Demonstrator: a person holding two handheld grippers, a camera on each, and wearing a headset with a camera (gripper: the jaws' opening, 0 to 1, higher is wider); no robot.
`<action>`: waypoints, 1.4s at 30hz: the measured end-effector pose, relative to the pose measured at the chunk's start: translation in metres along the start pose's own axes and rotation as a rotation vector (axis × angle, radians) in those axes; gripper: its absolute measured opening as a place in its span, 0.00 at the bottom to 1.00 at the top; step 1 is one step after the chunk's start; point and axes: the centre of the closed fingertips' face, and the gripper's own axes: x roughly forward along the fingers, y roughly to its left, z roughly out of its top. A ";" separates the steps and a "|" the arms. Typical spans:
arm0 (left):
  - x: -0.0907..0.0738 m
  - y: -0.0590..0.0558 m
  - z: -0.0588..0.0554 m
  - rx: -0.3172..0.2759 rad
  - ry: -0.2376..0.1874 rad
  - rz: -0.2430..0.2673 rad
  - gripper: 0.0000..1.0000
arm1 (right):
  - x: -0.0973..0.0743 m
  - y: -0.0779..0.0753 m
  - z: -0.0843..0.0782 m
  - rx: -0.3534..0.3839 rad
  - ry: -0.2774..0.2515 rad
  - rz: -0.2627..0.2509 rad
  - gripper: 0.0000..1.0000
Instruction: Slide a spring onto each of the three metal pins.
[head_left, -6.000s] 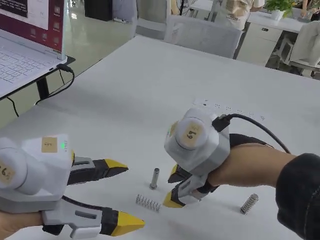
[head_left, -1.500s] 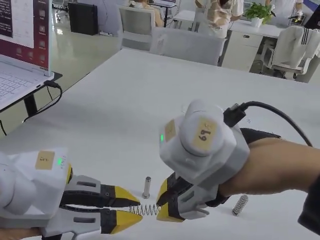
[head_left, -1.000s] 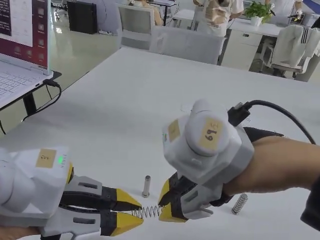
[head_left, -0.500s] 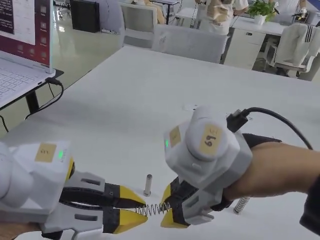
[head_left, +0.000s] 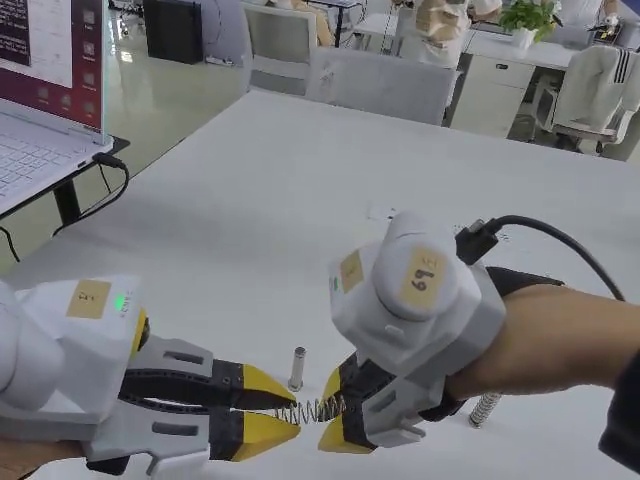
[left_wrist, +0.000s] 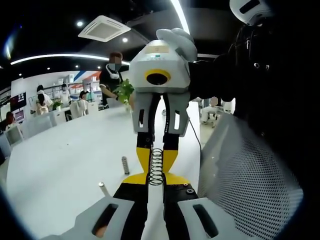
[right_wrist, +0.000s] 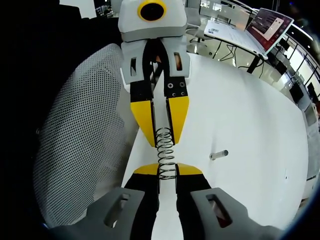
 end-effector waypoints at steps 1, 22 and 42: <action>0.000 0.000 -0.001 0.004 0.004 0.002 0.02 | -0.002 0.000 0.002 0.002 -0.006 -0.001 0.09; 0.006 -0.004 -0.005 0.029 0.046 -0.008 0.03 | -0.014 0.005 0.025 -0.029 -0.032 -0.007 0.09; 0.006 -0.005 -0.010 0.030 0.055 -0.020 0.03 | -0.014 0.008 0.030 -0.043 -0.019 -0.004 0.09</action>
